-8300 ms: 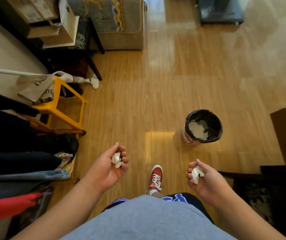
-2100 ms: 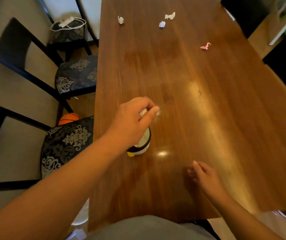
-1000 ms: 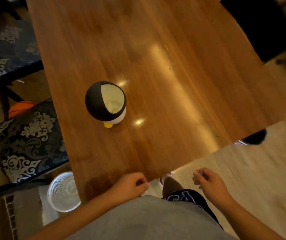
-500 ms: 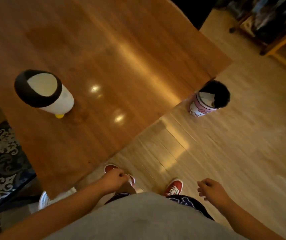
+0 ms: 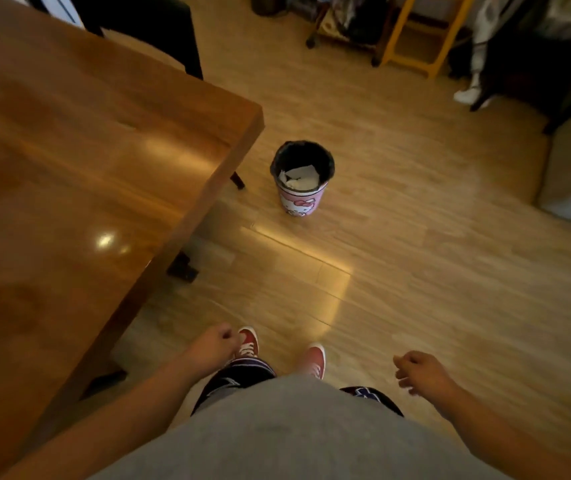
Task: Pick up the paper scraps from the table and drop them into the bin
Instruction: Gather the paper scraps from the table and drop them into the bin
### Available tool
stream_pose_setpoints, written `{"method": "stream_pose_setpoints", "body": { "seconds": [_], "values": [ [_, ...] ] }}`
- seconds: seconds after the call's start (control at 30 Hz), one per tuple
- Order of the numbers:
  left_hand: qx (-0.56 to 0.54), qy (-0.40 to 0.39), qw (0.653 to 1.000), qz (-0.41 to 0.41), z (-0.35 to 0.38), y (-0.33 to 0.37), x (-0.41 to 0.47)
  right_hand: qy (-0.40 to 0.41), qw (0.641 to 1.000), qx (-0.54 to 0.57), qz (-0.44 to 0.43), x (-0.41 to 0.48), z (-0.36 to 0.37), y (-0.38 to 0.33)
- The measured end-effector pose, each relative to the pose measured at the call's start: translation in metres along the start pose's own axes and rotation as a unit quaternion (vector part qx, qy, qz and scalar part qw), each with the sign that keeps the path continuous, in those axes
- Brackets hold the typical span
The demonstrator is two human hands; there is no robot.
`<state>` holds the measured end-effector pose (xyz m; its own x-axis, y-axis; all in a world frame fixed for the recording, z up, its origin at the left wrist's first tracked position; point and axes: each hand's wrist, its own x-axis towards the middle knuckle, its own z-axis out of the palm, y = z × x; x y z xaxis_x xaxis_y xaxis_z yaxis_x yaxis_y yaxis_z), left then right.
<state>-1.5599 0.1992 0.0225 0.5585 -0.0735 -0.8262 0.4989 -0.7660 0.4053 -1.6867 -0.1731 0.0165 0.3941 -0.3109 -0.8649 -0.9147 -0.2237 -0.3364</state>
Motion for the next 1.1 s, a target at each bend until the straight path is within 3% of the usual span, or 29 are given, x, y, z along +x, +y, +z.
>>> {"method": "stream_pose_setpoints", "body": {
  "seconds": [0.3, 0.57, 0.73, 0.9, 1.1],
  "values": [
    [0.108, -0.038, 0.993, 0.037, -0.013, 0.067, 0.044, 0.026, 0.995, 0.100, -0.015, 0.057, -0.053, -0.066],
    [0.117, -0.059, 0.991, -0.012, -0.044, 0.139, 0.129, 0.035, 0.995, 0.089, -0.026, 0.112, -0.119, -0.151],
    [0.127, -0.060, 0.990, -0.004, -0.059, 0.224, 0.175, 0.066, 0.993, 0.099, -0.010, 0.129, -0.167, -0.169],
    [0.057, -0.049, 0.997, -0.012, -0.049, 0.330, 0.208, 0.099, 0.985, 0.131, 0.044, 0.142, -0.217, -0.164],
    [0.040, -0.053, 0.996, 0.054, -0.017, 0.462, 0.250, 0.104, 0.983, 0.118, 0.089, 0.189, -0.291, -0.152]
  ]
}}
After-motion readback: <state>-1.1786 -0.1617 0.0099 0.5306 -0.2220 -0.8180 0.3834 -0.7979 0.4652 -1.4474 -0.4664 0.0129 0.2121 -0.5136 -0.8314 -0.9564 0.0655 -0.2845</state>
